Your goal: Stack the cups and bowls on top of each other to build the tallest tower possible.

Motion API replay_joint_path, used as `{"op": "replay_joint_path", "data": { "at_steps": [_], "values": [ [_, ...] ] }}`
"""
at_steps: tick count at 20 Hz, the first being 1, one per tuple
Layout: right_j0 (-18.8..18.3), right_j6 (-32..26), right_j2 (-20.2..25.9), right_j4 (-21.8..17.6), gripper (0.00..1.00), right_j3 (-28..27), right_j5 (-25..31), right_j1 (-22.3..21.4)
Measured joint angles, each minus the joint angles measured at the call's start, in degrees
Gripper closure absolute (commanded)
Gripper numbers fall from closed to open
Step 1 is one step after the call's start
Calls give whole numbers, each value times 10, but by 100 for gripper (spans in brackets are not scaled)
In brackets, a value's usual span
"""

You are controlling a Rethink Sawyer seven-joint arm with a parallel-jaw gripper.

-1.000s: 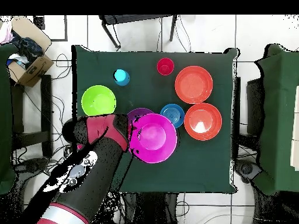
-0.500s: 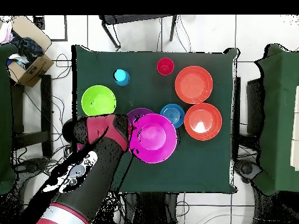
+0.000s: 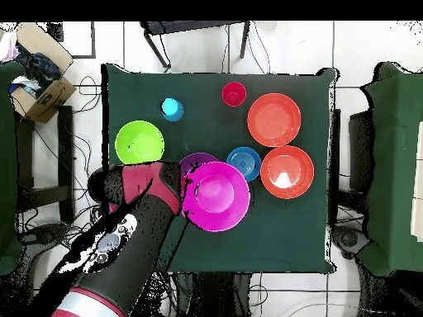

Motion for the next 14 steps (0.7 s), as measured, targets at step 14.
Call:
{"op": "replay_joint_path", "data": {
  "at_steps": [14],
  "values": [
    [14, 0, 0, 0, 100, 0, 0, 0]
  ]
}}
